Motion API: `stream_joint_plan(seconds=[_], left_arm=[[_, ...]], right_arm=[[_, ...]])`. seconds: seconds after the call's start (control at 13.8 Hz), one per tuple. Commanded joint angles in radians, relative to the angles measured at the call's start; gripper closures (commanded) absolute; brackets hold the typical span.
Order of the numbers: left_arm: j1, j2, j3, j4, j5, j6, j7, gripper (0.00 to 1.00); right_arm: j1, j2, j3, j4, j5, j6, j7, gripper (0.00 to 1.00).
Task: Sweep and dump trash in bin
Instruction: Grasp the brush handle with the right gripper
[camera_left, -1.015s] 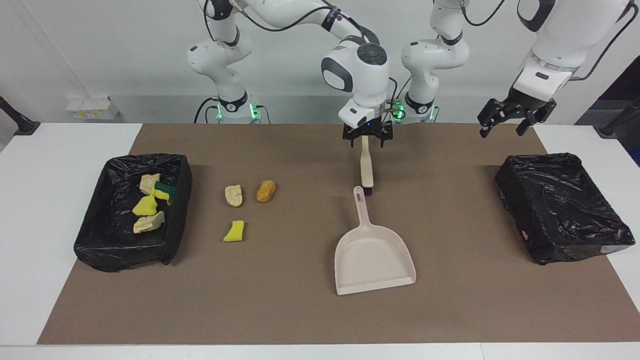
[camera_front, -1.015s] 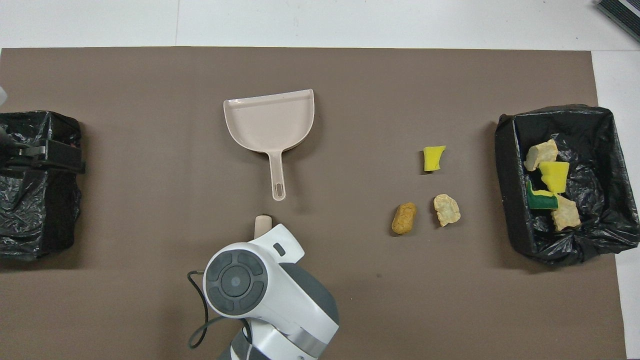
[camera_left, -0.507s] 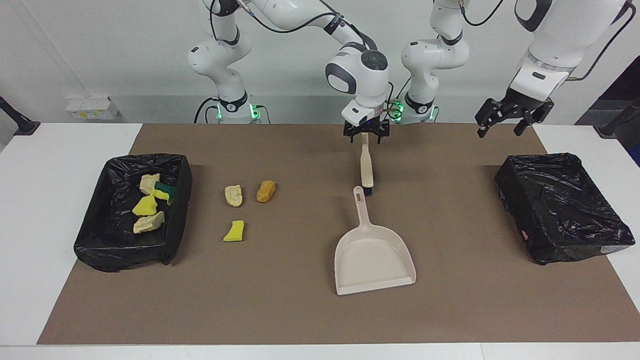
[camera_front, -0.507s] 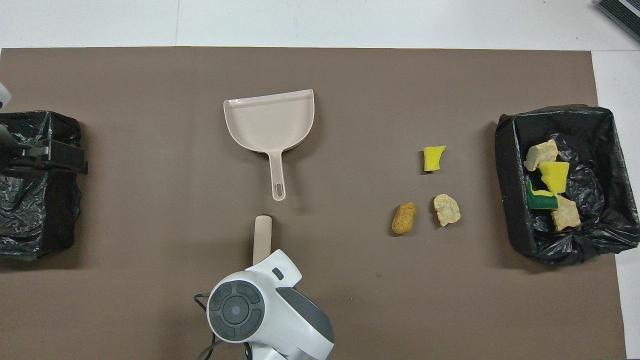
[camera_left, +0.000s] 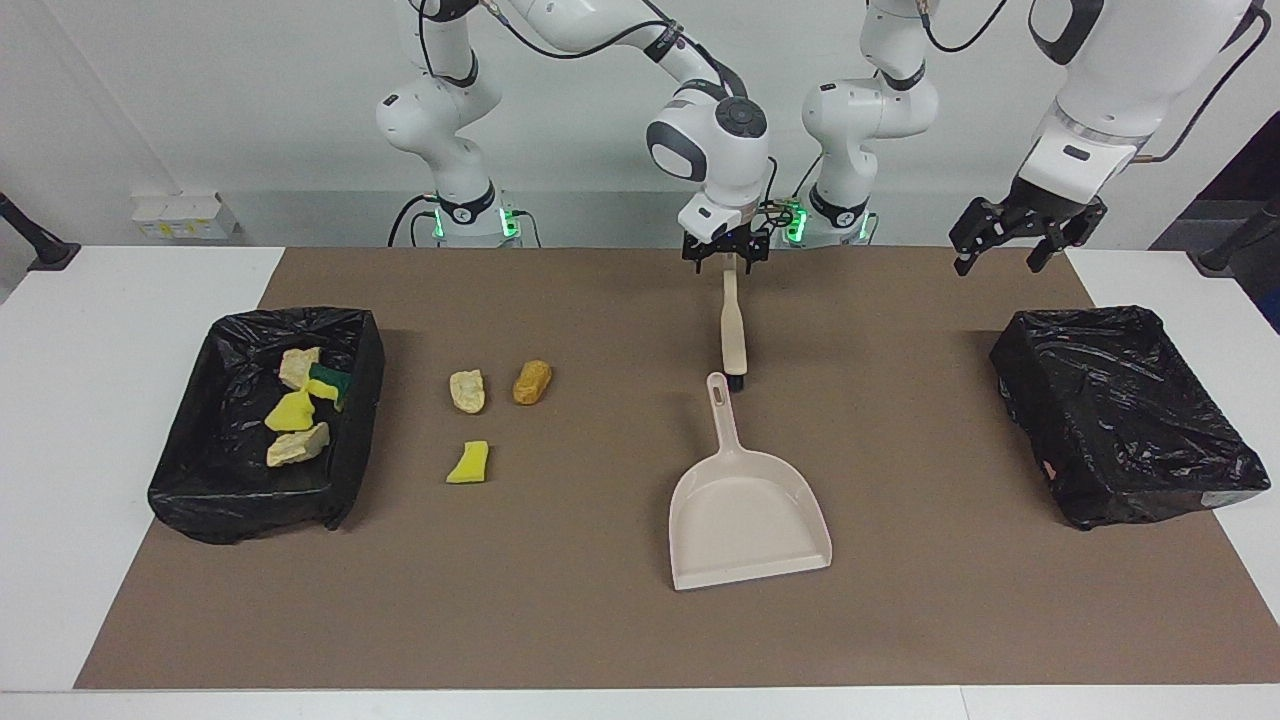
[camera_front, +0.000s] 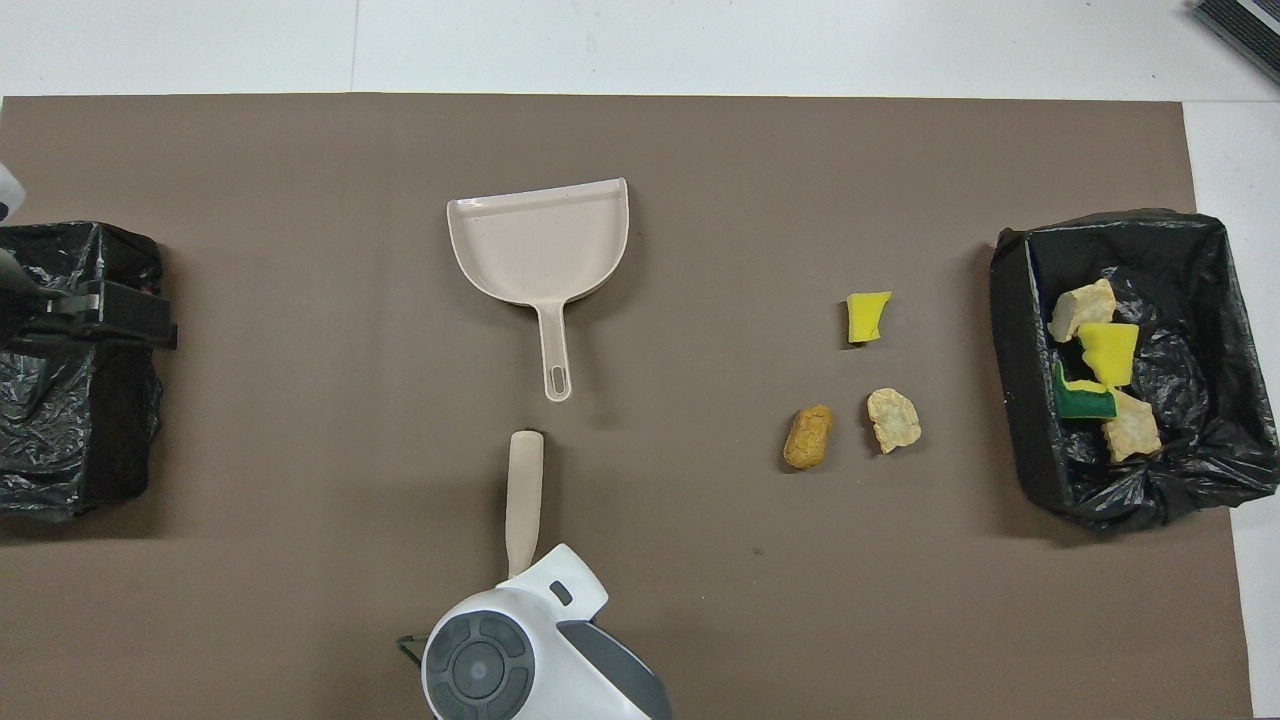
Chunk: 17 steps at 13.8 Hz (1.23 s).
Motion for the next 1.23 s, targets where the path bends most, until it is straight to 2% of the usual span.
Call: stream_joint_plan(seconds=[0.0, 0.36, 0.43, 0.58, 0.72, 0.8, 1.01, 1.16], left_arm=[[-0.014, -0.018, 0.008, -0.025, 0.004, 0.001, -0.005, 0.00], [-0.014, -0.018, 0.008, -0.025, 0.004, 0.001, -0.007, 0.00], [-0.014, -0.018, 0.008, -0.025, 0.004, 0.001, -0.005, 0.00], [-0.014, -0.018, 0.008, -0.025, 0.004, 0.001, -0.005, 0.00], [-0.014, -0.018, 0.008, -0.025, 0.004, 0.001, -0.005, 0.00], [-0.014, -0.018, 0.008, -0.025, 0.004, 0.001, -0.007, 0.00], [-0.015, -0.017, 0.006, -0.025, 0.004, 0.010, -0.007, 0.00], [-0.026, -0.014, 0.006, -0.024, -0.010, 0.027, -0.008, 0.00]], right_arm=[[0.016, -0.024, 0.000, -0.060, 0.025, 0.074, 0.010, 0.07], [0.017, -0.024, 0.000, -0.061, 0.025, 0.074, 0.001, 0.11], [0.016, -0.024, 0.000, -0.061, 0.025, 0.074, 0.000, 0.19], [0.016, -0.019, 0.000, -0.060, 0.025, 0.084, 0.003, 0.52], [0.016, -0.016, 0.000, -0.057, 0.025, 0.086, 0.004, 0.90], [0.013, -0.013, -0.002, -0.050, 0.025, 0.090, 0.007, 1.00], [0.005, 0.005, -0.005, -0.043, 0.016, 0.159, 0.012, 1.00], [0.002, -0.002, -0.009, -0.043, 0.008, 0.155, 0.016, 1.00]])
